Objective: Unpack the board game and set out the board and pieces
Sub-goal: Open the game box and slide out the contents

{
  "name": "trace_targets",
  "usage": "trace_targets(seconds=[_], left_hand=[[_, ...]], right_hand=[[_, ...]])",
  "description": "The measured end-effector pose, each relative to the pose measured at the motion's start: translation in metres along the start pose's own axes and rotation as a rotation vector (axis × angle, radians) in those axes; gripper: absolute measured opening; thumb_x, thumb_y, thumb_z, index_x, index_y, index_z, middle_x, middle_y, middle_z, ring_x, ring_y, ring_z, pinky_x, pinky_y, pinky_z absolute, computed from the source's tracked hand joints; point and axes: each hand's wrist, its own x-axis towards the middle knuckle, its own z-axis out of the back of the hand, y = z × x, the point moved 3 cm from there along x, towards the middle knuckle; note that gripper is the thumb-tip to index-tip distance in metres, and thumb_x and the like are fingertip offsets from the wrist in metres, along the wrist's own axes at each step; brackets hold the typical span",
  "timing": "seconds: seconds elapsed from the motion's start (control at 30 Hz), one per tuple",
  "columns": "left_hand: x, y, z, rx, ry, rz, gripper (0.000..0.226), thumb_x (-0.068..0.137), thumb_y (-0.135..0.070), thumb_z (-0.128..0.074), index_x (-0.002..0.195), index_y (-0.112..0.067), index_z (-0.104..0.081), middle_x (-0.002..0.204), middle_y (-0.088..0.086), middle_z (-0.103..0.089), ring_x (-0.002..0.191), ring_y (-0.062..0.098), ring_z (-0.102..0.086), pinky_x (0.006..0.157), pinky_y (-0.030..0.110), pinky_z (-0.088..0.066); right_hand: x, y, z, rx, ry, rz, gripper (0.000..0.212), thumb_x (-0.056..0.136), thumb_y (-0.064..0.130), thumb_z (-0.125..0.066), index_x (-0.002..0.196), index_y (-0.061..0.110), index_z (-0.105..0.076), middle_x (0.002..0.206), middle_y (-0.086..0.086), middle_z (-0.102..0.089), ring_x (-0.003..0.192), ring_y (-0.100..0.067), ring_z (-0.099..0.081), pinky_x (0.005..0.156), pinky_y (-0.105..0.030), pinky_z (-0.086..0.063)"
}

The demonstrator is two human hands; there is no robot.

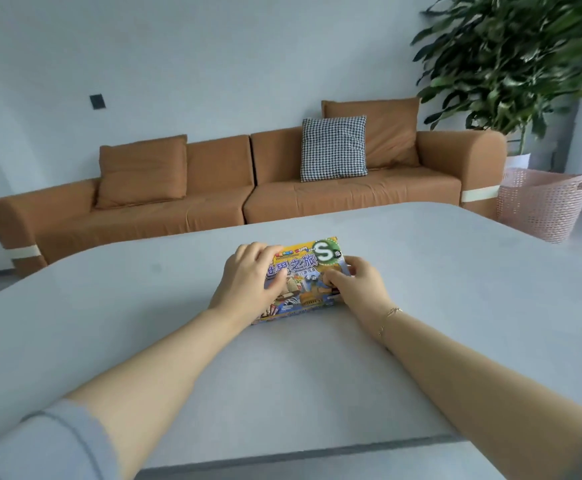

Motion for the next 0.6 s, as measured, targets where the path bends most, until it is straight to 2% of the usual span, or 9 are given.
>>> trace_targets(seconds=[0.07, 0.13, 0.2, 0.27, 0.33, 0.4, 0.47, 0.5, 0.6], left_hand=[[-0.005, -0.008, 0.010, 0.023, -0.058, -0.001, 0.055, 0.089, -0.044, -0.034, 0.134, -0.015, -0.048, 0.123, 0.000, -0.057, 0.113, 0.023, -0.050, 0.100, 0.041, -0.039], [-0.019, -0.023, 0.018, 0.042, -0.135, 0.022, 0.055, 0.091, -0.041, -0.036, 0.140, -0.015, -0.041, 0.133, 0.002, -0.051, 0.122, 0.023, -0.046, 0.105, 0.048, -0.035], [-0.036, -0.030, 0.023, -0.021, -0.174, 0.138, 0.057, 0.093, -0.038, -0.043, 0.145, -0.016, -0.031, 0.146, 0.007, -0.037, 0.134, 0.025, -0.035, 0.110, 0.049, -0.029], [-0.047, -0.028, 0.025, -0.204, -0.119, 0.299, 0.066, 0.095, -0.038, -0.049, 0.150, -0.019, -0.016, 0.156, 0.010, -0.018, 0.142, 0.026, -0.020, 0.114, 0.043, -0.022], [-0.050, -0.023, 0.027, -0.549, -0.002, 0.476, 0.071, 0.096, -0.039, -0.046, 0.151, -0.023, -0.002, 0.158, 0.007, -0.011, 0.143, 0.021, -0.019, 0.111, 0.032, -0.019], [-0.051, -0.015, 0.028, -0.813, 0.083, 0.574, 0.067, 0.099, -0.039, -0.039, 0.150, -0.026, 0.002, 0.153, 0.001, -0.022, 0.139, 0.019, -0.028, 0.102, 0.025, -0.023], [-0.055, -0.002, 0.024, -0.892, 0.109, 0.582, 0.063, 0.099, -0.038, -0.038, 0.150, -0.030, -0.002, 0.130, -0.005, -0.042, 0.123, 0.016, -0.043, 0.093, 0.024, -0.030], [-0.058, 0.006, 0.018, -0.891, 0.113, 0.581, 0.061, 0.099, -0.039, -0.039, 0.149, -0.032, -0.005, 0.121, -0.005, -0.046, 0.115, 0.014, -0.048, 0.091, 0.025, -0.035], [-0.058, 0.028, 0.006, -0.833, 0.128, 0.563, 0.059, 0.097, -0.046, -0.038, 0.148, -0.036, -0.010, 0.129, 0.003, -0.049, 0.119, 0.021, -0.049, 0.099, 0.030, -0.037]], right_hand=[[-0.007, 0.003, 0.005, 0.052, -0.014, 0.004, 0.033, 0.087, 0.014, -0.057, 0.119, 0.009, -0.057, 0.095, -0.002, -0.064, 0.075, -0.012, -0.058, 0.059, -0.020, -0.042], [-0.016, 0.003, 0.009, 0.150, -0.031, -0.002, 0.035, 0.091, 0.016, -0.053, 0.126, 0.010, -0.053, 0.107, -0.005, -0.066, 0.089, -0.019, -0.063, 0.069, -0.027, -0.047], [-0.027, 0.004, 0.010, 0.205, -0.020, -0.010, 0.034, 0.094, 0.017, -0.051, 0.127, 0.011, -0.051, 0.106, -0.005, -0.066, 0.095, -0.023, -0.064, 0.077, -0.035, -0.052], [-0.040, 0.005, 0.009, 0.257, -0.011, -0.017, 0.031, 0.096, 0.017, -0.050, 0.126, 0.013, -0.050, 0.100, -0.002, -0.065, 0.094, -0.024, -0.065, 0.085, -0.042, -0.052], [-0.049, 0.008, 0.007, 0.300, 0.025, -0.009, 0.029, 0.097, 0.016, -0.049, 0.125, 0.015, -0.047, 0.098, -0.001, -0.062, 0.088, -0.022, -0.064, 0.083, -0.041, -0.051], [-0.053, 0.008, 0.004, 0.316, 0.053, -0.012, 0.029, 0.096, 0.016, -0.051, 0.125, 0.015, -0.047, 0.102, -0.003, -0.063, 0.090, -0.022, -0.063, 0.084, -0.040, -0.050], [-0.056, 0.009, 0.001, 0.314, 0.067, -0.028, 0.032, 0.095, 0.017, -0.053, 0.127, 0.013, -0.048, 0.110, -0.009, -0.063, 0.096, -0.026, -0.063, 0.087, -0.043, -0.050], [-0.055, 0.009, 0.000, 0.316, 0.073, -0.029, 0.030, 0.096, 0.017, -0.052, 0.126, 0.012, -0.050, 0.109, -0.010, -0.064, 0.093, -0.026, -0.064, 0.082, -0.041, -0.054], [-0.053, 0.012, -0.002, 0.342, 0.104, -0.036, 0.022, 0.098, 0.017, -0.045, 0.113, 0.008, -0.058, 0.094, -0.010, -0.068, 0.077, -0.021, -0.066, 0.064, -0.028, -0.053]])
